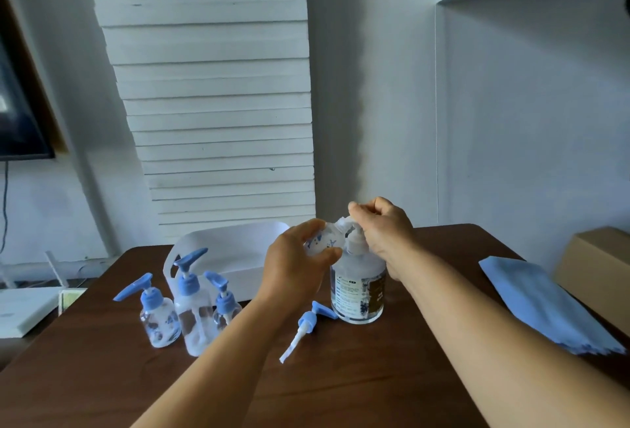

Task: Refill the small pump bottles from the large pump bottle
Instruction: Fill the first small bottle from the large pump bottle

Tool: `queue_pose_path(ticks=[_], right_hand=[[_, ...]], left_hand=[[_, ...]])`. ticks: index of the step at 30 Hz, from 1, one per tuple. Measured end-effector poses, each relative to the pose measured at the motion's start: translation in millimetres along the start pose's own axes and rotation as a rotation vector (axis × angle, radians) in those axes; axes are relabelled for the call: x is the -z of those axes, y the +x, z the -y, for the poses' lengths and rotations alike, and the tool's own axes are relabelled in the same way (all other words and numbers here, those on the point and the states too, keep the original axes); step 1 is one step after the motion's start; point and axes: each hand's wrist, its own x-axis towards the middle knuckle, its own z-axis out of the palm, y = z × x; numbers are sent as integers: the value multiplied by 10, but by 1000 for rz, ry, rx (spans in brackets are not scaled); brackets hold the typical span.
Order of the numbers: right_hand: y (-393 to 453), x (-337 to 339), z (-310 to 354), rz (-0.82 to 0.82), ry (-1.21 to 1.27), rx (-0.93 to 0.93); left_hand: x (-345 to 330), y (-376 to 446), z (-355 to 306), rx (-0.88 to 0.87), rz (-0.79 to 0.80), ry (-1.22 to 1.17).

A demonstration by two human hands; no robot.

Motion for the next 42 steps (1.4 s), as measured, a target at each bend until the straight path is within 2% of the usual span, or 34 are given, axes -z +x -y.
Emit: queue_pose_path(ticks=[10,15,22,26,33,42], right_hand=[[-68,-16,-44,-22,29,3],[-18,53,92,13,26,0],[-80,-12,-46,27,106,-18],[-46,68,61,93,127,-6],[-75,9,-24,100,236,-23],[-53,70,63,104,207,-22]], left_hand=[[-59,-13,73,6,-22,0],[-48,-1,17,52,-46,-98],[-124,-67,60,86,-63,-193],[-156,-82,38,132,-71,-307],[-199,-81,56,151,-93,-379],[-179,-106,-46,182,-106,-400]])
